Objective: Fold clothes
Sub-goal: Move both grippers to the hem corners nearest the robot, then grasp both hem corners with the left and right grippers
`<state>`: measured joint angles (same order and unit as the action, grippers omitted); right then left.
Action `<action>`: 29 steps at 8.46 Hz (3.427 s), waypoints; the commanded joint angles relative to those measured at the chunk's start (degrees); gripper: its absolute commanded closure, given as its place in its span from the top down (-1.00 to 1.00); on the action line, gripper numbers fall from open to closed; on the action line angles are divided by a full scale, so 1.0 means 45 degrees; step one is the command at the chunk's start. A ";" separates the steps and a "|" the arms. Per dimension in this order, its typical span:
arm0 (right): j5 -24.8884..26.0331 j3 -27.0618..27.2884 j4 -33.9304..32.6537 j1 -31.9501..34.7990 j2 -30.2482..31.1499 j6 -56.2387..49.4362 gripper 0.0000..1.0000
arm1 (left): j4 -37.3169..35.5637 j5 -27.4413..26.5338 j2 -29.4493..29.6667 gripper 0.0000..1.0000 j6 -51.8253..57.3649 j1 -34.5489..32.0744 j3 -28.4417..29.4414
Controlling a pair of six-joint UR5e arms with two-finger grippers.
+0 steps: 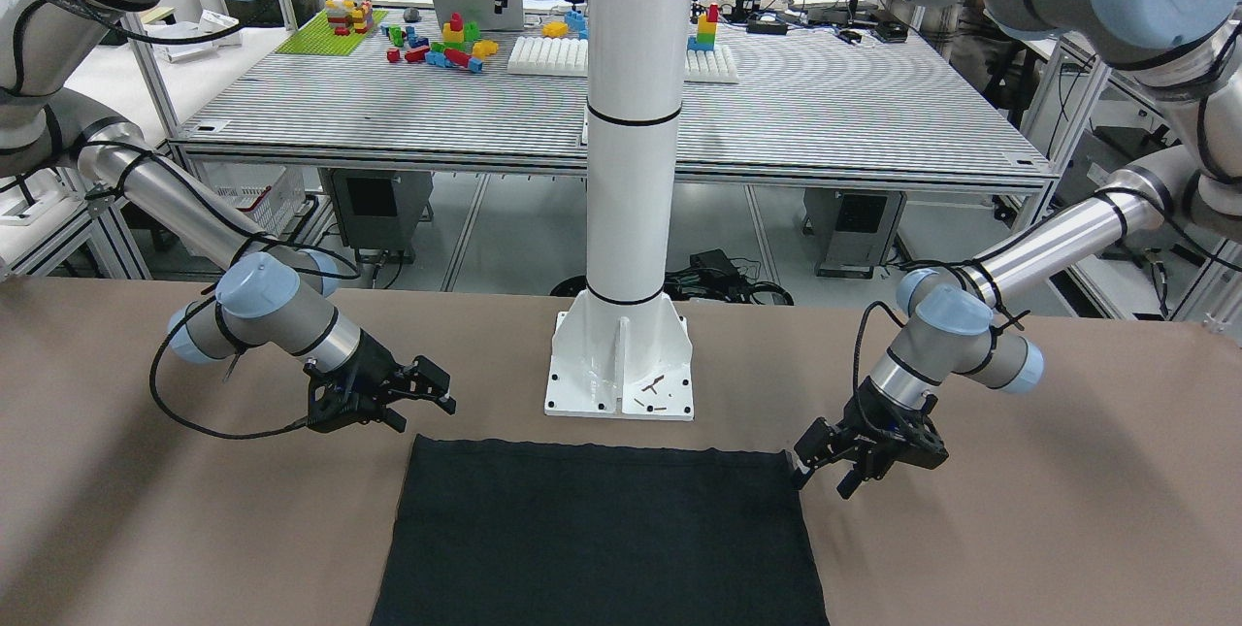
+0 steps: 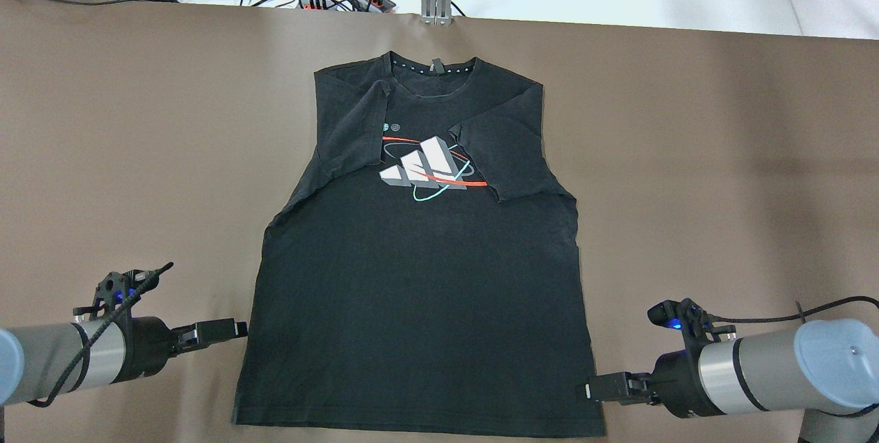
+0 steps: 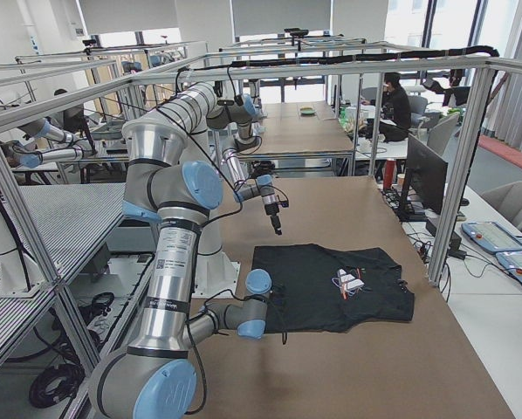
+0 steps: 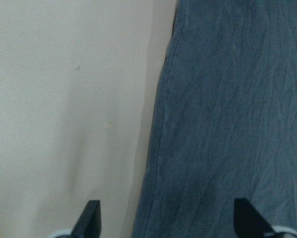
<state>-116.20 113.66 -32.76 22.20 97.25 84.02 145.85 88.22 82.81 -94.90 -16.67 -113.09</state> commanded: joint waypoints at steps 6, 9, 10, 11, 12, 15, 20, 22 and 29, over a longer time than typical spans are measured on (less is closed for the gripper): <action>0.1192 -0.2523 0.2144 -0.1338 -0.0634 -0.0097 0.16 | -0.0731 -0.0249 0.0094 0.89 -0.0044 0.0248 -0.0553; 0.1135 -0.2095 0.2163 -0.1242 -0.0616 0.0039 -1.00 | -0.0731 -0.0229 0.0132 0.89 -0.0024 0.0248 -0.0573; 0.1058 -0.2093 0.2163 -0.1126 -0.0615 0.0040 -1.00 | -0.0731 -0.0229 0.0152 0.89 -0.0024 0.0267 -0.0573; 0.1038 -0.2035 0.2163 -0.1086 -0.0557 0.0040 -1.00 | -0.0731 -0.0229 0.0229 0.89 -0.0024 0.0268 -0.0573; 0.0960 -0.2015 0.2183 -0.0931 -0.0557 0.0040 -1.00 | -0.0731 -0.0210 0.0269 0.89 -0.0024 0.0287 -0.0573; 0.0822 -0.1644 0.2183 -0.0715 -0.0498 0.0040 -1.00 | -0.0731 -0.0190 0.0503 0.88 -0.0024 0.0346 -0.0553; -0.0135 -0.1410 0.2202 0.0067 -0.0557 0.0040 -1.00 | -0.0712 -0.0675 0.0485 0.89 -0.0063 0.1125 -0.0339; -0.0115 -0.1410 0.2202 0.0067 -0.0596 0.0040 -1.00 | -0.0731 -0.1687 0.0465 0.88 -0.0083 0.2176 -0.0105; -0.0115 -0.1468 0.2086 0.0106 -0.1083 0.0040 -1.00 | -0.0731 -0.1772 0.0582 -0.29 -0.0063 0.2318 0.0345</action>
<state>-116.69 107.24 -22.97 22.61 93.35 84.20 142.59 80.20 85.35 -95.24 -6.26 -111.52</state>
